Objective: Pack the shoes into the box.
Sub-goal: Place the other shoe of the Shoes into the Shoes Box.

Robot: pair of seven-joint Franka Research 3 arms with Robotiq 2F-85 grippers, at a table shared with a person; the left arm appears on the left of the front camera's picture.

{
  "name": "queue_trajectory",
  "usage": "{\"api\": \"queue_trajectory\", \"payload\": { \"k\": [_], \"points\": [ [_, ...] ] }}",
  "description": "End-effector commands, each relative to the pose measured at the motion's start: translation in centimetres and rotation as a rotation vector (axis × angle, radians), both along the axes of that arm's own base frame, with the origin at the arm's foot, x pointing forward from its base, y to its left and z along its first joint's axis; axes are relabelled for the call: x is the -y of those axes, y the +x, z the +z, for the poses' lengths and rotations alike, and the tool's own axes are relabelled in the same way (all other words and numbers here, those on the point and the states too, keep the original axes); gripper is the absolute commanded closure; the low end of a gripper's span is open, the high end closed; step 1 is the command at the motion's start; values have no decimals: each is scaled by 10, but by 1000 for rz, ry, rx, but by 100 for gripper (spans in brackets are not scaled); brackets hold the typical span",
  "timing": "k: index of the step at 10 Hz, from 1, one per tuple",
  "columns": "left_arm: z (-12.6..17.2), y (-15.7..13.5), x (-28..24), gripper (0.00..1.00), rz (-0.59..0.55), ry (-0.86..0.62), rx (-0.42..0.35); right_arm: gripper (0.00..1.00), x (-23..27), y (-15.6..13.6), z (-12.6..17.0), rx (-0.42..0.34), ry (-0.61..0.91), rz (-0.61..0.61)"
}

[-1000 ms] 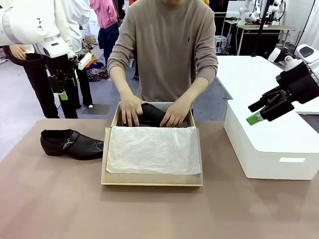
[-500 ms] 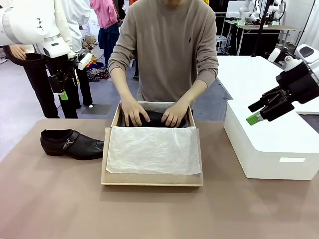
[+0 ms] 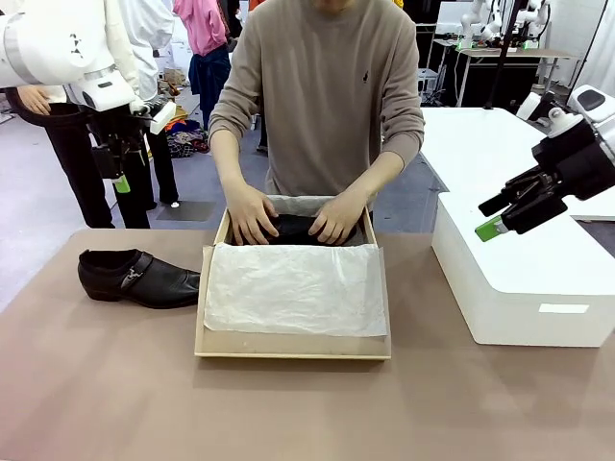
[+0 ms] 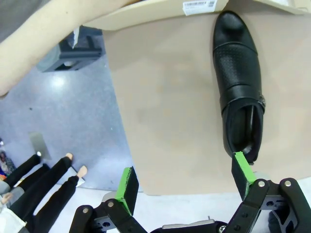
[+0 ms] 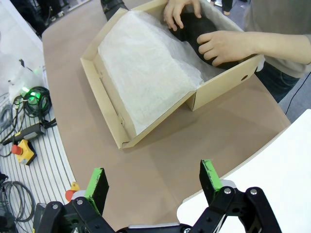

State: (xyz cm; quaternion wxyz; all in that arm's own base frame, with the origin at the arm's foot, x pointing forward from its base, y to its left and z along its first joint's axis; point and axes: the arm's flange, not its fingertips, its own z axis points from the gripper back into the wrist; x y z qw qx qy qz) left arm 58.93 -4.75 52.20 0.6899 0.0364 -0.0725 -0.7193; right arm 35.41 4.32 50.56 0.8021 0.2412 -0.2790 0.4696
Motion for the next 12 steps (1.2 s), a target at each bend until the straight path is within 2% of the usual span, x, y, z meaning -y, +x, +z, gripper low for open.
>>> {"api": "queue_trajectory", "payload": {
  "k": [1,4,8,12],
  "points": [
    [3,-21,-16,0,13,-8,-12,0,0,3,-1,21,26,20],
    [2,-49,-30,0,38,10,-38,0,0,3,-1,21,26,20],
    [-26,-75,-48,0,83,15,-77,0,0,3,-1,21,26,20],
    [-43,-79,-52,0,92,3,-77,0,0,3,-1,21,26,20]
  ]
}}
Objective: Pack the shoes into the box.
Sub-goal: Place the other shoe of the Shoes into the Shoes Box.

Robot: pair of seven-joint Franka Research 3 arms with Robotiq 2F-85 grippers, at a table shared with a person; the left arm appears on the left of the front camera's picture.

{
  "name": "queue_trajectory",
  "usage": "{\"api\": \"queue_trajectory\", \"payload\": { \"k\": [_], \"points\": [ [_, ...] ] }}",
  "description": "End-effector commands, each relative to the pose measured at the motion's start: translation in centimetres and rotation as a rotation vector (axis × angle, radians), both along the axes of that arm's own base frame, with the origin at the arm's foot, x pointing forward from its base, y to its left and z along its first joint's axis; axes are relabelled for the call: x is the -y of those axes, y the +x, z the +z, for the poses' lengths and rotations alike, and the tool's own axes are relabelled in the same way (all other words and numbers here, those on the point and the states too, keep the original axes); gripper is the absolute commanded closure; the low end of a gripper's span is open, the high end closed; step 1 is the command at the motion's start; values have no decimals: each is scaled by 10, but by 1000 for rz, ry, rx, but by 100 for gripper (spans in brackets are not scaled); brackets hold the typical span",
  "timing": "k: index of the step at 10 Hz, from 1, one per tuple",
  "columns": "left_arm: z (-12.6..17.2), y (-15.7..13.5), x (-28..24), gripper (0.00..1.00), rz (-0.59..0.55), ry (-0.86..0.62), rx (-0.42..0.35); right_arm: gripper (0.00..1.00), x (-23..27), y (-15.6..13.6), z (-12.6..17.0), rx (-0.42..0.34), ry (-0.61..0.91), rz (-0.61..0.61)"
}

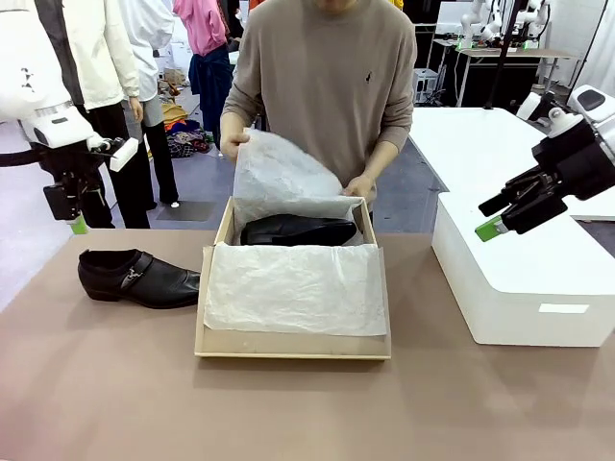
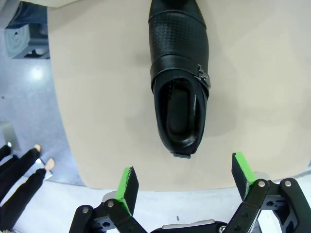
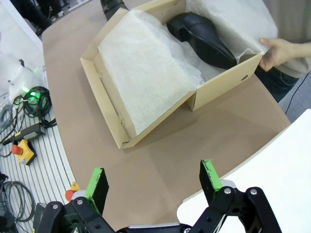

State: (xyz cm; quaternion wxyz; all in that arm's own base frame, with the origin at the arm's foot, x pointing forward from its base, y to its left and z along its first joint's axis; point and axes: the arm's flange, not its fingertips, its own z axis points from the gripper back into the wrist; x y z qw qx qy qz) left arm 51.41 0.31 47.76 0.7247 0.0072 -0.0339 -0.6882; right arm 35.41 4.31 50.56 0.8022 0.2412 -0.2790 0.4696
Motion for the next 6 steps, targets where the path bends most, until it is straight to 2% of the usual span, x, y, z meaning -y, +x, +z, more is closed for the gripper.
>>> {"api": "queue_trajectory", "payload": {
  "k": [1,6],
  "points": [
    [3,0,0,0,0,0,-2,0,0,3,-1,21,26,20],
    [3,0,0,0,0,0,-2,0,0,3,-1,21,26,20]
  ]
}}
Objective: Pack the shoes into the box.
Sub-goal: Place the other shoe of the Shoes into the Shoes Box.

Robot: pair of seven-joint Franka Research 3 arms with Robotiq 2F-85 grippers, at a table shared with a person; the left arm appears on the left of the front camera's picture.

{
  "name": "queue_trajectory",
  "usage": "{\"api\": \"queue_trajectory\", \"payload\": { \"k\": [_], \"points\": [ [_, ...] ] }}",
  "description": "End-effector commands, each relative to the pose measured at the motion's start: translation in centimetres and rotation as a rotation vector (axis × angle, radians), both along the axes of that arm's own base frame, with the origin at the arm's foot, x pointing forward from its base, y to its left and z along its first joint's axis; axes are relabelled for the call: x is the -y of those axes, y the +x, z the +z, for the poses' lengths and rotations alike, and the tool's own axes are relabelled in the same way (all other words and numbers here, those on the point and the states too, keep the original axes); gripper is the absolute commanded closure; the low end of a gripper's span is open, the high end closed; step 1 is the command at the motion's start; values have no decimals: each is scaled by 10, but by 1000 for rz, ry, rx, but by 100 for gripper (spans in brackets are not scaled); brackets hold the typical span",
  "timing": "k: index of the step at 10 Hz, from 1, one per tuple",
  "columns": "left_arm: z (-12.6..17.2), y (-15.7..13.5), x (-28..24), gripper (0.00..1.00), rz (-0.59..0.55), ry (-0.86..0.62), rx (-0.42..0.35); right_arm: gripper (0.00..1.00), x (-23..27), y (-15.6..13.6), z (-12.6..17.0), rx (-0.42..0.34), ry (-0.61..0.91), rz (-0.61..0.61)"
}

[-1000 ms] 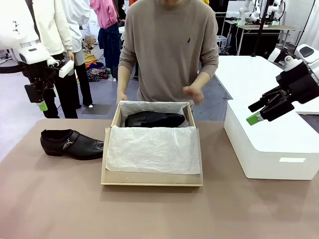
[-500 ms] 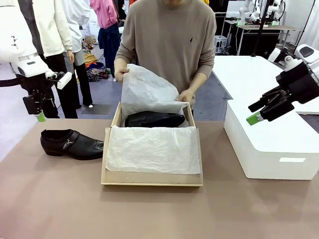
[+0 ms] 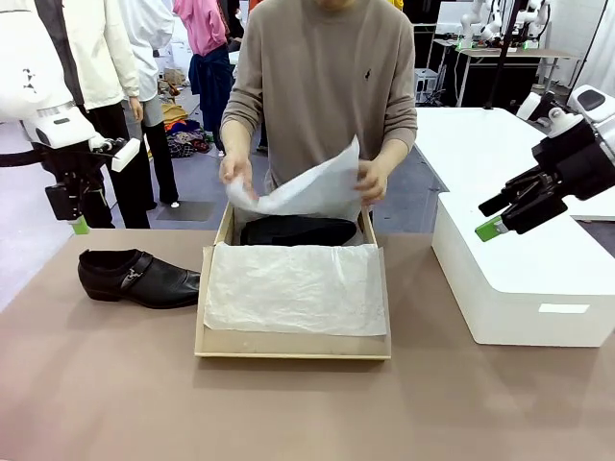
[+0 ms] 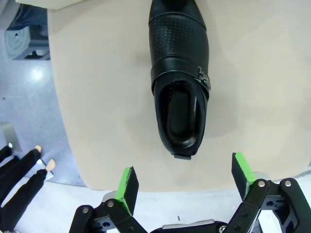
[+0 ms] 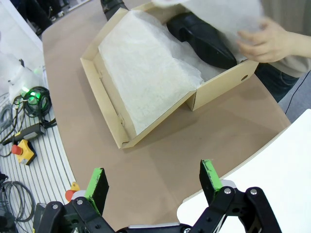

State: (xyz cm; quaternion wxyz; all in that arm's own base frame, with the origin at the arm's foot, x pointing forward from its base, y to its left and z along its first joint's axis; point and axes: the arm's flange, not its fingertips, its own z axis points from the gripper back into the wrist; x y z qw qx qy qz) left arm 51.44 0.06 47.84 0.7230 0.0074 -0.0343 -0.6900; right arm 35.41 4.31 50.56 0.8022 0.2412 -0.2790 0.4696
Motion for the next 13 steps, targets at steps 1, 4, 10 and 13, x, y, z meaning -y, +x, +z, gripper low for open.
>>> {"api": "queue_trajectory", "payload": {
  "k": [1,4,10,13],
  "points": [
    [0,0,0,0,0,0,0,0,0,3,-1,21,26,20],
    [-22,18,8,0,13,-8,-20,0,0,3,-1,21,26,20],
    [-59,42,15,0,53,-9,-47,0,0,3,-1,21,26,20],
    [-76,55,16,0,12,-6,-50,0,0,3,-1,21,26,20]
  ]
}}
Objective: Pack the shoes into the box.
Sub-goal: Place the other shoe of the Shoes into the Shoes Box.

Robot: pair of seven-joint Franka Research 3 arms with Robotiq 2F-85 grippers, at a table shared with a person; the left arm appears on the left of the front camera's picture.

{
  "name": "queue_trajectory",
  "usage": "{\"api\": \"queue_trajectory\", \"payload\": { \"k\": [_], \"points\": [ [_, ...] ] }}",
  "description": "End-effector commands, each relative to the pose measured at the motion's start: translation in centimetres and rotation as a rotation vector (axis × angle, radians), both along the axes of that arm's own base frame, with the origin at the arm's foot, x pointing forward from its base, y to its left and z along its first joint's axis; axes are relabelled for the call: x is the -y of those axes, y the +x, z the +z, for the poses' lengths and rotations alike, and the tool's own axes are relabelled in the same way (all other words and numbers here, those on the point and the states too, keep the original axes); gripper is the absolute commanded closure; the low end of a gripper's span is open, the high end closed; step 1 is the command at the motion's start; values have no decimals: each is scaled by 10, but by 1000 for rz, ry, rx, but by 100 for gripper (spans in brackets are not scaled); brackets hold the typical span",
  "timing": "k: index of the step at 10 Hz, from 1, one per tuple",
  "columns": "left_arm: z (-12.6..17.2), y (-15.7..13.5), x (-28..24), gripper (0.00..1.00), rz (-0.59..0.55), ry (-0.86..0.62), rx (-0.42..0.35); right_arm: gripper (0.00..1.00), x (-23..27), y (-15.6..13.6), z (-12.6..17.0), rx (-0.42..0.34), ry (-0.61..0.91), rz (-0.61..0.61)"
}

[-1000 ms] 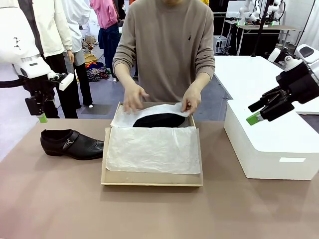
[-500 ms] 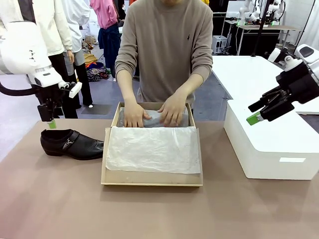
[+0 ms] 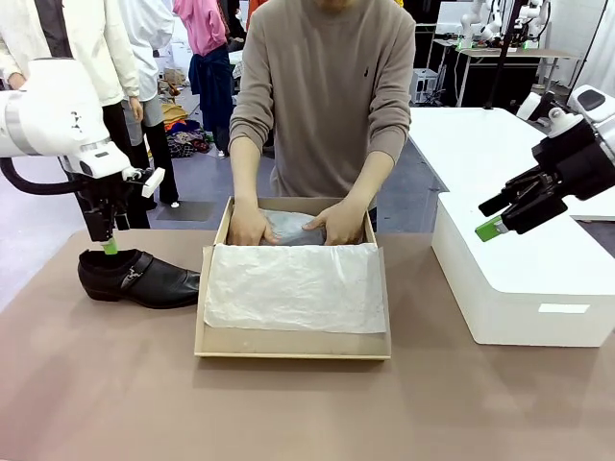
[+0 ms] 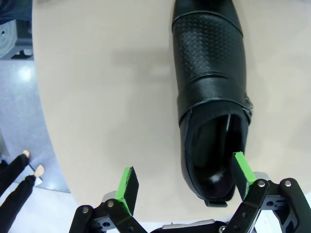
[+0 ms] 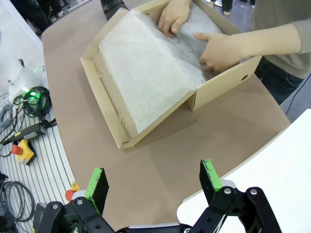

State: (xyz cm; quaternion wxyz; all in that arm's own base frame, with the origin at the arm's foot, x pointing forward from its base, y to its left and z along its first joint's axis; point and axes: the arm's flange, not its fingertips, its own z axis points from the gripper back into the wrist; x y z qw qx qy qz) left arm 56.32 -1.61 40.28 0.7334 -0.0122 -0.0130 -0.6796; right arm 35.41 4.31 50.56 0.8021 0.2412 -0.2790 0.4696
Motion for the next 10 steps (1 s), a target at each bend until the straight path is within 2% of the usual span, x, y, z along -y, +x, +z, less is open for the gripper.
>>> {"api": "queue_trajectory", "payload": {
  "k": [1,7,8,10],
  "points": [
    [-5,8,-1,0,-23,-5,3,0,0,3,-1,21,26,20],
    [-17,21,-12,0,-74,10,-10,0,0,3,-1,21,26,20],
    [-18,17,-7,0,-39,1,-10,0,0,3,-1,21,26,20],
    [-18,17,-7,0,-39,1,-10,0,0,3,-1,21,26,20]
  ]
}}
